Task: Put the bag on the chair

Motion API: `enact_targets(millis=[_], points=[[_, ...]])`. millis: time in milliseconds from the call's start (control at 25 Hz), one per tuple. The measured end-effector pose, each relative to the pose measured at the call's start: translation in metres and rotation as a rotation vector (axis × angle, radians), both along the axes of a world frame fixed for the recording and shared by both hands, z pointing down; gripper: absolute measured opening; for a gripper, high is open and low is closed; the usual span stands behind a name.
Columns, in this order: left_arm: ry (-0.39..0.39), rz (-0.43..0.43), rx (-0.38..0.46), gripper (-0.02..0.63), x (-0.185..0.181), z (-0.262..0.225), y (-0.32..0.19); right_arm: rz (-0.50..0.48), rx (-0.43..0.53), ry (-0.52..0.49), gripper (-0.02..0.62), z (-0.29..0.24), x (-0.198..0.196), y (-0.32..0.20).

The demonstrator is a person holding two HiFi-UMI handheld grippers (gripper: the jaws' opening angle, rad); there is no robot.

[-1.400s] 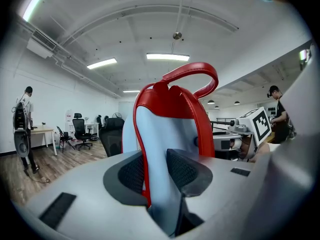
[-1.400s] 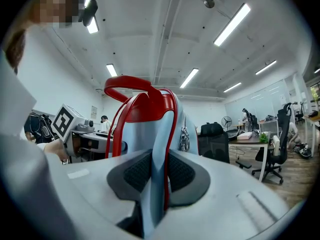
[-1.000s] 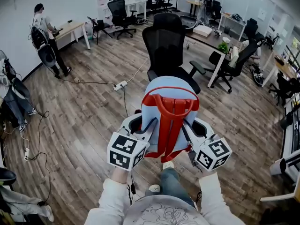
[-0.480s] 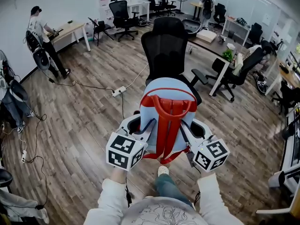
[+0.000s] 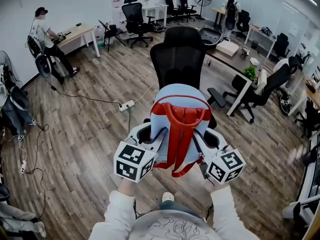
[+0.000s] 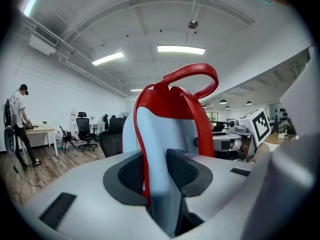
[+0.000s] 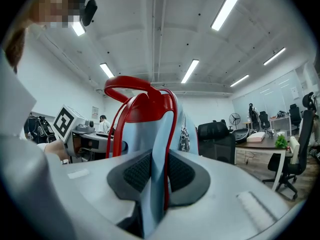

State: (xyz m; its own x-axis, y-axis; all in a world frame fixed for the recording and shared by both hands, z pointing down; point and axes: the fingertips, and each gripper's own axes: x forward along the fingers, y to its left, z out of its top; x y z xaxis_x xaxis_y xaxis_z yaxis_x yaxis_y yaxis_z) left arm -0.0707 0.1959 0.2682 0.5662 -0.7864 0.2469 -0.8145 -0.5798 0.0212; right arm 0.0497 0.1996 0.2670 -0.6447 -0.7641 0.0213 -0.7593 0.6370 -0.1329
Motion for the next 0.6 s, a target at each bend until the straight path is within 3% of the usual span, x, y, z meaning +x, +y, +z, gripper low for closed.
enact_targets(millis=[600], points=[[-0.016,-0.018,-0.030,0.127,0.030,0.012,-0.111,-0.016,-0.034,-0.020,0.083,0.015,0.030,-0.114]])
